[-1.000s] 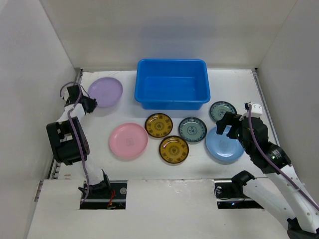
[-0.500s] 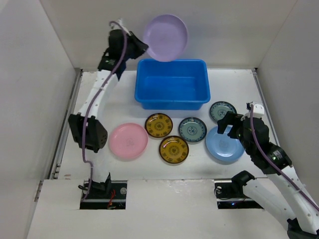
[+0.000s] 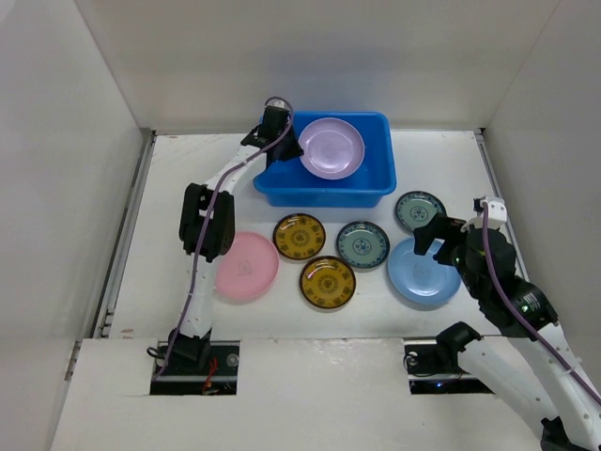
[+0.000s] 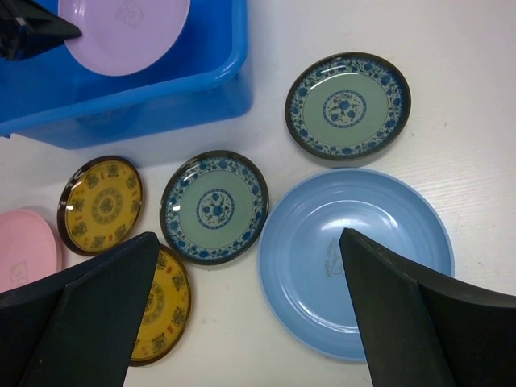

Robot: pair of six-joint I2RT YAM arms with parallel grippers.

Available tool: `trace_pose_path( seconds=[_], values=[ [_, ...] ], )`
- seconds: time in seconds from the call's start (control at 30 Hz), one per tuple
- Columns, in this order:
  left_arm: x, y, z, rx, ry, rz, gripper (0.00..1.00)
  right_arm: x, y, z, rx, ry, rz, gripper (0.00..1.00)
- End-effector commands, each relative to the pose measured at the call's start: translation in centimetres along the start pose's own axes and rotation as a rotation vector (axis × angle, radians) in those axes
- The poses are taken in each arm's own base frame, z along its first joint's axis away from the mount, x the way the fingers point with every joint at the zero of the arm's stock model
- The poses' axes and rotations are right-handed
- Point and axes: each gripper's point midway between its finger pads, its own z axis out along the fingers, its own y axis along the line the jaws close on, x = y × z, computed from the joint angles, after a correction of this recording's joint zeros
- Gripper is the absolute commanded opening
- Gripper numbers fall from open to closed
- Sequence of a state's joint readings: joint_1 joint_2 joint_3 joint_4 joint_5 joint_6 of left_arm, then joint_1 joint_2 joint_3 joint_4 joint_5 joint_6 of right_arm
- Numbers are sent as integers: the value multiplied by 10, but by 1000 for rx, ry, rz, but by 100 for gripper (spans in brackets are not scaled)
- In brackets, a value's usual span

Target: Place the plates into the plastic bin on the countertop

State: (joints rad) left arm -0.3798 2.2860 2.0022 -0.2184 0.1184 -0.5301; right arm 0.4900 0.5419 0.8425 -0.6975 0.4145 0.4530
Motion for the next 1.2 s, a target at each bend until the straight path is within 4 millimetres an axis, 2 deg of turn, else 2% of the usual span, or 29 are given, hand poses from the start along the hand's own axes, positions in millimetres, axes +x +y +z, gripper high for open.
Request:
trace_pose_path(
  seconds=[0.0, 0.13, 0.33, 0.47, 0.57, 0.63, 0.73, 0.83, 0.9, 0.97, 1.03, 1.1, 1.17],
  values=[
    [-19, -32, -8, 76, -80, 84, 5, -11, -3, -6, 15, -31, 27, 100],
    [7, -26, 3, 57, -16, 141, 8, -9, -4, -6, 16, -27, 25, 100],
    [22, -15, 10, 27, 31, 173, 12, -8, -7, -10, 12, -34, 21, 100],
    [19, -10, 5, 14, 25, 211, 24, -10, -7, -15, 0, -42, 23, 100],
    [-3, -20, -11, 23, -35, 232, 42, -12, -8, -21, -7, -52, 23, 100],
    [-28, -36, -32, 48, -104, 230, 61, -15, -9, -26, -17, -62, 23, 100],
    [-72, -69, -83, 105, -232, 228, 78, -18, -6, -32, -42, -75, 28, 100],
    [-105, -98, -151, 144, -351, 235, 83, -22, -2, -37, -71, -75, 33, 100],
    [-118, -102, -198, 132, -418, 222, 83, -24, 4, -42, -101, -74, 37, 100],
    [-119, -89, -240, 74, -469, 192, 84, -25, 9, -46, -133, -74, 41, 100],
    [-105, -61, -273, -23, -498, 137, 84, -23, 13, -48, -160, -67, 40, 100],
    [-79, -26, -296, -123, -502, 78, 84, -20, 18, -49, -188, -52, 37, 100],
    [-43, 12, -313, -217, -487, 25, 83, -14, 23, -48, -214, -28, 27, 100]
  ],
)
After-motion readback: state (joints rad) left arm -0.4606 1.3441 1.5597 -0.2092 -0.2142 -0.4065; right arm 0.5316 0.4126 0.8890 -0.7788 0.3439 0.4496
